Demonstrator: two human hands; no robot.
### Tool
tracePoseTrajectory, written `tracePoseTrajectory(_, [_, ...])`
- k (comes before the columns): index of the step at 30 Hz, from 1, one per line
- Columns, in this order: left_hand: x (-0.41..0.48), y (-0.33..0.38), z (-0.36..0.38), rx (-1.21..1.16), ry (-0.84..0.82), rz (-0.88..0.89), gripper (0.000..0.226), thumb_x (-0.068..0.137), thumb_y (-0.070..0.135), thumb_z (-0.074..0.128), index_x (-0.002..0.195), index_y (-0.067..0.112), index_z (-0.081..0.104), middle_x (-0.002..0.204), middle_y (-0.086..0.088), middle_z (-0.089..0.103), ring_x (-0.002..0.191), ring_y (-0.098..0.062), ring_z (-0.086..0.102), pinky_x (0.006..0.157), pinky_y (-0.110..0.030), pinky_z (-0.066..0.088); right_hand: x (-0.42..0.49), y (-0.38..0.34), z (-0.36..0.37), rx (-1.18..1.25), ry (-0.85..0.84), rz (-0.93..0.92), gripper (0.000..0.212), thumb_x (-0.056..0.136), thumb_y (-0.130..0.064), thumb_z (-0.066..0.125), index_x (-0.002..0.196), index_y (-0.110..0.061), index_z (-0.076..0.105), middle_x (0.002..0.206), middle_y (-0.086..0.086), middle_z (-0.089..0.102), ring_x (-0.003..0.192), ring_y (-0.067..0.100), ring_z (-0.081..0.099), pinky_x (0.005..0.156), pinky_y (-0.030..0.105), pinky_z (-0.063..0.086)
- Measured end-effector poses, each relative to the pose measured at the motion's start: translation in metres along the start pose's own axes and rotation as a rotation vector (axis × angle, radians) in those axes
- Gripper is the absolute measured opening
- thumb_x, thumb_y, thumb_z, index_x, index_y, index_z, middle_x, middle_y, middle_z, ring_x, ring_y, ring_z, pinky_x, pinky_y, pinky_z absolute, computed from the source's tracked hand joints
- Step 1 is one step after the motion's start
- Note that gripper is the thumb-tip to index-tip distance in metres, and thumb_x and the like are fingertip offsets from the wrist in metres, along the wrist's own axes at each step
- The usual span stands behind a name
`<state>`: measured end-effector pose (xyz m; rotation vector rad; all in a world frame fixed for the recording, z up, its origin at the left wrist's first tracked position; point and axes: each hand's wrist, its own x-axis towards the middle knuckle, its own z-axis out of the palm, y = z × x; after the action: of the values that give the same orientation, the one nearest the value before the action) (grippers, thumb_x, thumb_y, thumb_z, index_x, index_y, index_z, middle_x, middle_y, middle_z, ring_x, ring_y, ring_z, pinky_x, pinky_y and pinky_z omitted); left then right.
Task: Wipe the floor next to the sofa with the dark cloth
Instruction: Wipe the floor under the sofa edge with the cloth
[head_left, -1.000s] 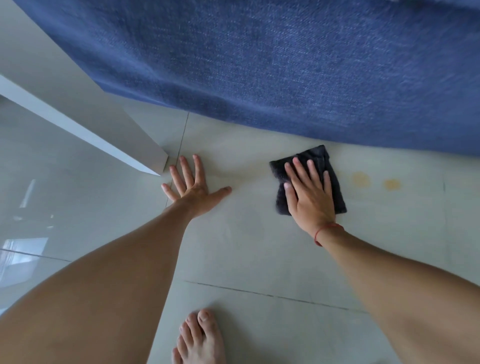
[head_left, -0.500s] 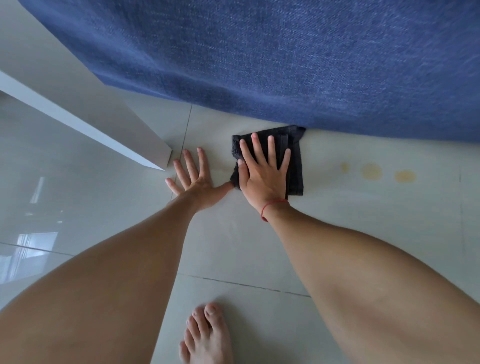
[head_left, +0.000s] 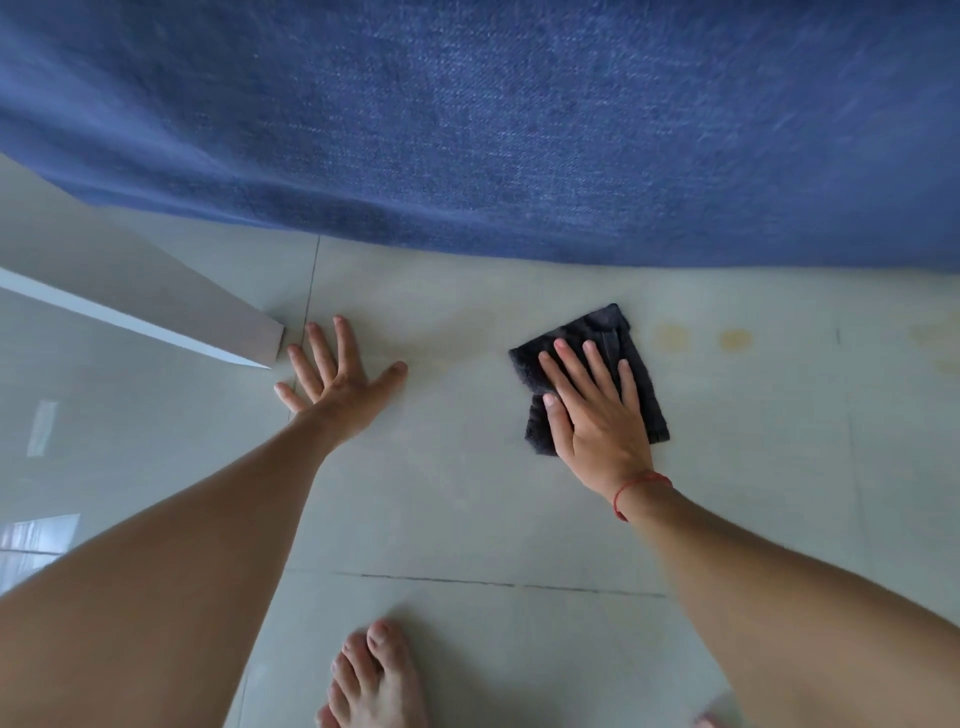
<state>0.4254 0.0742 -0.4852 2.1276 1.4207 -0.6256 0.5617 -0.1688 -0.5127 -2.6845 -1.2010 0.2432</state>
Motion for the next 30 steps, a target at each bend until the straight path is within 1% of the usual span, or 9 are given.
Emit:
tracePoseTrajectory(4, [-0.012, 0.019, 0.005, -0.053, 0.165, -0.006, 0.085, 0.089, 0.056, 0.042, 0.154, 0.032, -0.007, 0.161, -0.002, -0.021, 0.148, -0.022, -0.022, 0.116, -0.054, -0.013, 0.000, 0.033, -0.017, -0.016, -0.038, 0.128, 0.054, 0.095, -0.047, 0.026, 0.146, -0.033, 0.034, 0.161, 0.003, 0.017, 0.148, 0.023, 0.018, 0.117, 0.051, 0.011])
tracePoseTrajectory(6, [-0.016, 0.048, 0.013, -0.018, 0.261, 0.159, 0.076, 0.094, 0.045, 0.040, 0.155, 0.032, -0.004, 0.161, -0.008, -0.019, 0.148, -0.024, -0.019, 0.115, -0.055, -0.015, 0.015, 0.031, -0.017, -0.018, -0.052, 0.179, 0.056, 0.093, -0.050, 0.023, 0.147, -0.035, 0.031, 0.162, 0.005, 0.013, 0.149, 0.023, 0.013, 0.117, 0.055, 0.007])
tracePoseTrajectory(8, [-0.018, 0.085, 0.024, 0.013, 0.201, 0.341, 0.068, 0.098, 0.047, 0.033, 0.153, 0.037, -0.006, 0.161, -0.007, -0.020, 0.148, -0.025, -0.019, 0.114, -0.052, -0.015, 0.030, 0.026, -0.013, -0.019, -0.034, 0.241, 0.056, 0.093, -0.048, 0.021, 0.147, -0.036, 0.029, 0.162, 0.002, 0.014, 0.149, 0.023, 0.010, 0.116, 0.058, 0.005])
tracePoseTrajectory(9, [-0.018, 0.100, 0.030, 0.001, 0.132, 0.358, 0.066, 0.099, 0.050, 0.029, 0.152, 0.040, -0.007, 0.160, -0.006, -0.023, 0.148, -0.024, -0.021, 0.115, -0.051, -0.015, 0.036, 0.023, -0.011, -0.018, -0.027, 0.265, 0.055, 0.094, -0.047, 0.020, 0.147, -0.036, 0.028, 0.162, 0.001, 0.014, 0.149, 0.023, 0.010, 0.115, 0.059, 0.004])
tracePoseTrajectory(13, [-0.012, 0.121, 0.047, 0.029, 0.031, 0.241, 0.063, 0.097, 0.056, 0.022, 0.149, 0.048, -0.012, 0.156, -0.004, -0.034, 0.144, -0.022, -0.031, 0.114, -0.049, -0.018, 0.062, 0.016, -0.007, -0.009, 0.016, 0.272, 0.051, 0.096, -0.042, 0.029, 0.147, -0.034, 0.031, 0.161, 0.001, 0.019, 0.149, 0.025, 0.012, 0.114, 0.061, 0.004])
tracePoseTrajectory(17, [-0.015, 0.124, 0.046, 0.018, 0.033, 0.212, 0.063, 0.096, 0.055, 0.023, 0.148, 0.049, -0.012, 0.157, -0.004, -0.033, 0.144, -0.020, -0.031, 0.114, -0.048, -0.019, 0.073, -0.008, -0.002, 0.009, 0.018, 0.100, 0.053, 0.094, -0.041, 0.028, 0.143, -0.028, 0.040, 0.156, -0.001, 0.032, 0.146, 0.033, 0.022, 0.111, 0.067, 0.009])
tracePoseTrajectory(21, [-0.015, 0.124, 0.043, 0.017, -0.002, 0.213, 0.062, 0.096, 0.054, 0.023, 0.147, 0.051, -0.014, 0.156, -0.003, -0.035, 0.144, -0.020, -0.032, 0.114, -0.048, -0.020, 0.068, -0.008, -0.001, 0.038, 0.025, 0.036, 0.052, 0.095, -0.040, 0.028, 0.143, -0.026, 0.042, 0.155, -0.002, 0.035, 0.145, 0.031, 0.025, 0.112, 0.065, 0.011])
tracePoseTrajectory(25, [-0.014, 0.124, 0.040, 0.073, -0.032, 0.186, 0.064, 0.095, 0.057, 0.021, 0.147, 0.051, -0.015, 0.156, -0.003, -0.034, 0.144, -0.021, -0.031, 0.115, -0.047, -0.018, 0.044, -0.005, -0.002, 0.062, 0.032, 0.002, 0.049, 0.096, -0.037, 0.031, 0.141, -0.027, 0.044, 0.152, -0.005, 0.039, 0.143, 0.027, 0.031, 0.113, 0.060, 0.017])
tracePoseTrajectory(30, [-0.022, 0.137, 0.040, 0.040, 0.011, 0.162, 0.073, 0.093, 0.061, 0.027, 0.150, 0.041, -0.014, 0.155, -0.006, -0.035, 0.144, -0.022, -0.031, 0.116, -0.050, -0.017, -0.003, 0.028, -0.011, 0.029, -0.005, 0.002, 0.047, 0.097, -0.036, 0.032, 0.142, -0.030, 0.042, 0.152, -0.010, 0.038, 0.143, 0.023, 0.033, 0.115, 0.050, 0.013])
